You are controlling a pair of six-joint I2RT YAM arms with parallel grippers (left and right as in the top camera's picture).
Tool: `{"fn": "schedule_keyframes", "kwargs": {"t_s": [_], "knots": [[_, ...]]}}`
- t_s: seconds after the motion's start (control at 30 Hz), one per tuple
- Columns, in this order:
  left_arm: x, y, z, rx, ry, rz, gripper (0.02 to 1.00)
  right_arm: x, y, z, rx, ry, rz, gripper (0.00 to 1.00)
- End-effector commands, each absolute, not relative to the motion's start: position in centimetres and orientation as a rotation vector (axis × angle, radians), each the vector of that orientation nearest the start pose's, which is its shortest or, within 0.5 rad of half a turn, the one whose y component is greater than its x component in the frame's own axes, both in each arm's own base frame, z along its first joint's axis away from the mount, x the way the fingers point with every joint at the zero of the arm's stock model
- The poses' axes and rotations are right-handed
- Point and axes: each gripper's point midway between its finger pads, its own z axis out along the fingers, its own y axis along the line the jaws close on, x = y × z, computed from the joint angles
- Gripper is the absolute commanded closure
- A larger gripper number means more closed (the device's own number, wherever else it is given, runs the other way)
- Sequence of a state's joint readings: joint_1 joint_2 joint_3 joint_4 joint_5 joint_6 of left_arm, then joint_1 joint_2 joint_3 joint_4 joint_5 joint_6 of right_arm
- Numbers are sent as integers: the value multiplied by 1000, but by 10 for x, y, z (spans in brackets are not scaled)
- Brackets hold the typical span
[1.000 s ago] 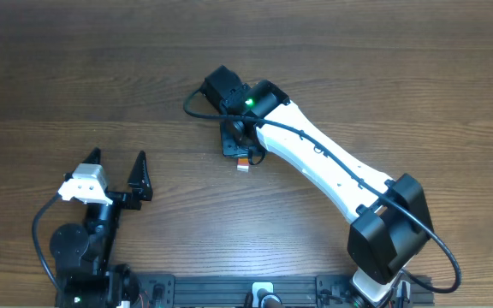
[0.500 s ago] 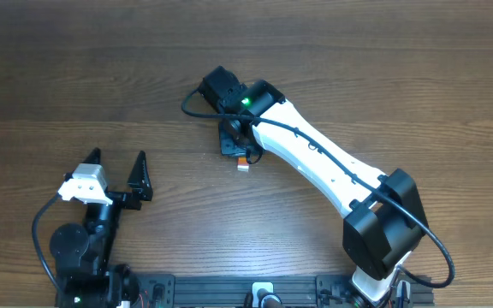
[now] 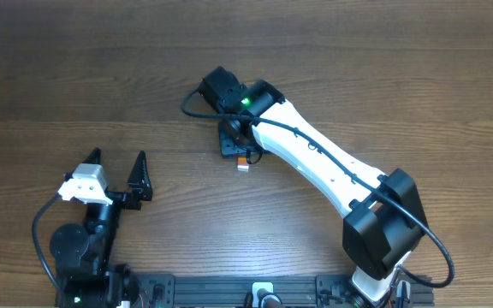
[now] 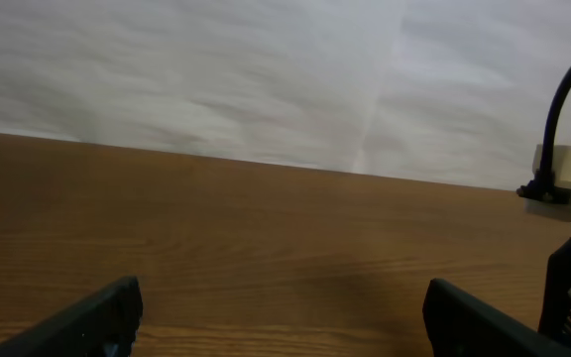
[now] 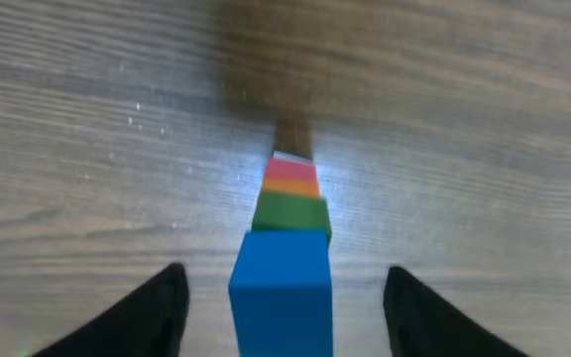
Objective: Stack Cubes
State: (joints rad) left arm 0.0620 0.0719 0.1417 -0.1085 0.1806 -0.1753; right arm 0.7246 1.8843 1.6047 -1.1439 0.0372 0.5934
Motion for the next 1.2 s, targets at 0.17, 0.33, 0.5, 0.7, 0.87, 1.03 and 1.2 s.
{"fn": "schedule_keyframes", "kwargs": {"t_s": [0.17, 0.33, 0.5, 0.7, 0.87, 1.03, 1.2], "knots": [[241, -18, 200, -28, 1608, -228, 104, 299, 259, 116, -197, 2976, 97, 9], [241, -18, 200, -28, 1608, -228, 104, 306, 260, 123, -204, 2940, 104, 7], [241, -18, 200, -28, 1608, -228, 104, 320, 262, 160, -280, 2820, 132, 9], [241, -18, 200, -28, 1608, -228, 104, 330, 237, 239, -293, 2634, 87, 7], [241, -18, 200, -28, 1608, -228, 104, 308, 167, 321, -281, 2428, -82, 9], [241, -18, 200, -28, 1608, -228, 104, 275, 114, 349, -263, 2374, -240, 9], [241, -18, 200, -28, 1608, -228, 104, 253, 84, 343, -176, 2364, -239, 7]]}}
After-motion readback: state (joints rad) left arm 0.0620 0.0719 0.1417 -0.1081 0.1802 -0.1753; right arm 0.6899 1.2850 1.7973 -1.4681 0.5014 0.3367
